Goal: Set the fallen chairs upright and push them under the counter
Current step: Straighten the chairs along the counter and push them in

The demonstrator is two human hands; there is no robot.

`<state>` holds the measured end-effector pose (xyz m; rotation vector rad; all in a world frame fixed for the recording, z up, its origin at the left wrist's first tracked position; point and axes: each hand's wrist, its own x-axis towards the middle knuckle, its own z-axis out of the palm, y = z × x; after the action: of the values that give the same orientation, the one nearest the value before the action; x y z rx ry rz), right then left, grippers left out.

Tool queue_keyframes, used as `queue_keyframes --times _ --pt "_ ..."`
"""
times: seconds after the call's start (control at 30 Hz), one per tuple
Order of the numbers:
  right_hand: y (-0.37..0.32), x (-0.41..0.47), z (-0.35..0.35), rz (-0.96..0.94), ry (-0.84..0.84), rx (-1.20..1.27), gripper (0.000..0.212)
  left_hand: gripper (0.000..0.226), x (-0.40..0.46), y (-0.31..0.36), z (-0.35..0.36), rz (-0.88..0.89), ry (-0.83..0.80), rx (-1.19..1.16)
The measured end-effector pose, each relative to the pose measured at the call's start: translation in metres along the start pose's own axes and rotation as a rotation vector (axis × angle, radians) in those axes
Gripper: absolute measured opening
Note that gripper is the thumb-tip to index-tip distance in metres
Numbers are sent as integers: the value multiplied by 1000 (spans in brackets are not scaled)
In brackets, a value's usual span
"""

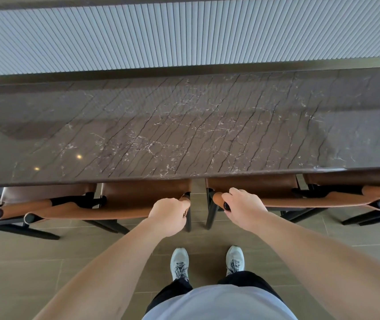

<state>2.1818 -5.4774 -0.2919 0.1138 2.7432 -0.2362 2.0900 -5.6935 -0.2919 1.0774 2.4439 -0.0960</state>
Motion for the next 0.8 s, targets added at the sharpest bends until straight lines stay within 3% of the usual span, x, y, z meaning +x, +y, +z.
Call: queue_keyframes --times 0.3,0.53,0.8 --pt "4 -1 -4 -22 -19 -2 27 32 8 7 -5 -76 21 -86" --pt "6 0 -6 -34 -36 1 27 22 18 10 -14 -33 -17 8" --pt "10 3 -6 -67 -44 6 24 31 21 10 -8 -79 -8 -25"
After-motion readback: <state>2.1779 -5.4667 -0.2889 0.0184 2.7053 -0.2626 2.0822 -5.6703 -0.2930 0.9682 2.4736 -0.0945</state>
